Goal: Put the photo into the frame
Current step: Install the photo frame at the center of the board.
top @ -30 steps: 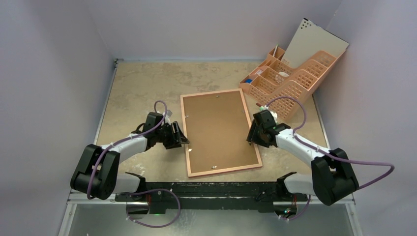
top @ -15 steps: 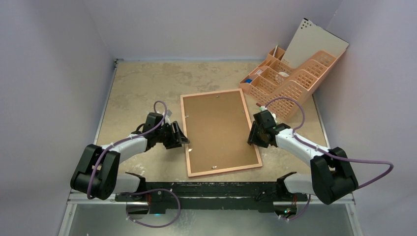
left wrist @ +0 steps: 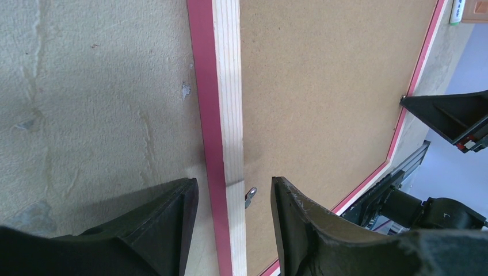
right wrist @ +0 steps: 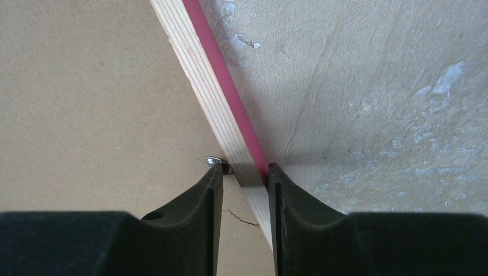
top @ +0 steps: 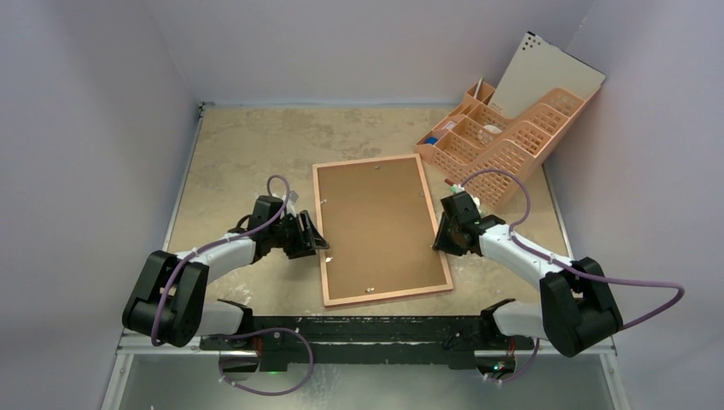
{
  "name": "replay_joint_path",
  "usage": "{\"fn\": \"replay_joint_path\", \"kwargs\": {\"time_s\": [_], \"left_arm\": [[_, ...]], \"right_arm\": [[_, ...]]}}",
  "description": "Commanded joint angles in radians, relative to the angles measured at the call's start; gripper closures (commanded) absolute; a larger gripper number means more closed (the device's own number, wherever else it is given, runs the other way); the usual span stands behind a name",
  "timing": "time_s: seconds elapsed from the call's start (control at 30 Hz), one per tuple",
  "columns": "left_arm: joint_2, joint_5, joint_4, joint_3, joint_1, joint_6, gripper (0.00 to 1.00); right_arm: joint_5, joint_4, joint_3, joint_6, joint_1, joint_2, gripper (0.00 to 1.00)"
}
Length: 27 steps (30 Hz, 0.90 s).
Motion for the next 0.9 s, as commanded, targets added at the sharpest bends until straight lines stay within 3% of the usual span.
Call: {"fn": "replay_joint_path", "kwargs": {"time_s": [0.0,0.2,0.57,0.63,0.7,0.77,0.87], "left_arm": [[0.006,-0.027,0.005,-0.014,0.005,0.013,0.48],[-0.002,-0.035,-0.003,-0.011,0.005,0.013,0.48],[-0.027,-0.054,-0.019,-0.009,0.006,0.013,0.48],[-0.037,-0.059,-0.028,-0.005,0.005,0.011,0.48],[-0.049,-0.063,-0.033,-0.004,0.005,0.01,0.48],[-0.065,-0.071,-0.043,-0.004,0.007,0.01,0.47],[-0.089,-0.092,-0.051,-0.017,0.005,0.014,0.46]], "right_arm": [[-0.003,0.007,-0.036,0.03,0.005,0.012,0.75],[-0.01,0.032,-0.043,0.046,0.005,-0.003,0.92],[-0.052,0.057,-0.057,0.071,0.005,-0.066,0.97],[-0.069,0.051,-0.063,0.086,0.005,-0.085,0.91],[-0.096,0.051,-0.072,0.095,0.005,-0.098,0.73],[-0.116,0.051,-0.084,0.103,0.005,-0.111,0.63],[-0.123,0.065,-0.103,0.099,0.005,-0.123,0.59]]}}
